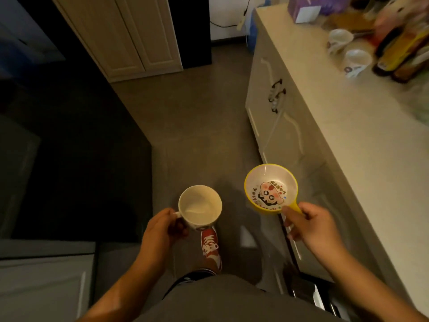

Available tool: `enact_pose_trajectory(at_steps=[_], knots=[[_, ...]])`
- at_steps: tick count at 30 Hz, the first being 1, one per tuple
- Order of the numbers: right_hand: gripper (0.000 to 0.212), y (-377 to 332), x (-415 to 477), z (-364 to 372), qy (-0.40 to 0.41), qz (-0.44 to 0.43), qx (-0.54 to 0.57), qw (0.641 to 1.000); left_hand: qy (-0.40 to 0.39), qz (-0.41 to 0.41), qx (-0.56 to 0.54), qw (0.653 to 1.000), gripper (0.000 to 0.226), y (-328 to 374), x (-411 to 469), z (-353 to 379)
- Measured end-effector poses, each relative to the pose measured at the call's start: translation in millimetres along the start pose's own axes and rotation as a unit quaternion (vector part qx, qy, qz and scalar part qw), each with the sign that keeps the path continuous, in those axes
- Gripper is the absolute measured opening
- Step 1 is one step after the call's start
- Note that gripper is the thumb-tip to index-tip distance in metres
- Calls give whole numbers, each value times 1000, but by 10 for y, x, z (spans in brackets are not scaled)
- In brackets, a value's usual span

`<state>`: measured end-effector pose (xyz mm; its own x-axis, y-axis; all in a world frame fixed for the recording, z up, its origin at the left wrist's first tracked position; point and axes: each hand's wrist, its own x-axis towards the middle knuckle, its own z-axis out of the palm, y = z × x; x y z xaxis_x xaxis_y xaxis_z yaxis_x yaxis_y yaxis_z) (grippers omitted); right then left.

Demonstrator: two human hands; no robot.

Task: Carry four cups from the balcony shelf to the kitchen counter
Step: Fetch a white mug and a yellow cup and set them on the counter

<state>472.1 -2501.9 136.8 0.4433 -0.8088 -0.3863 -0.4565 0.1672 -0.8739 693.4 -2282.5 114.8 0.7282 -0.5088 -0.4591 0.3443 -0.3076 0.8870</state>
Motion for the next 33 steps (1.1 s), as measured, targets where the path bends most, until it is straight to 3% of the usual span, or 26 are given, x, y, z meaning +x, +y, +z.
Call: enact_pose_trajectory(at_steps=[9,19,22,26,30,33], knots=[[30,-450,761,72,64,24,-33,997,-52,7,11,999,50,915,1478,183],[31,-587,1753,-231,113,71,-31,991,-125,-13,-17,992,53,1654,2768,1129],[32,-721,2217,-330,105,52,-33,993,-125,-19,-9,992,50,1905,3119,1430],[30,-957,2846,-457,103,22,-25,994,-132,-10,7,991,29,2249,3441,1717],[30,-1228,3402,-597,100,-1,-34,994,-126,-9,10,992,46,2492,3706,2000],[28,-1423,3711,-698,107,-7,-35,994,-122,-17,11,992,36,2669,3904,2218]])
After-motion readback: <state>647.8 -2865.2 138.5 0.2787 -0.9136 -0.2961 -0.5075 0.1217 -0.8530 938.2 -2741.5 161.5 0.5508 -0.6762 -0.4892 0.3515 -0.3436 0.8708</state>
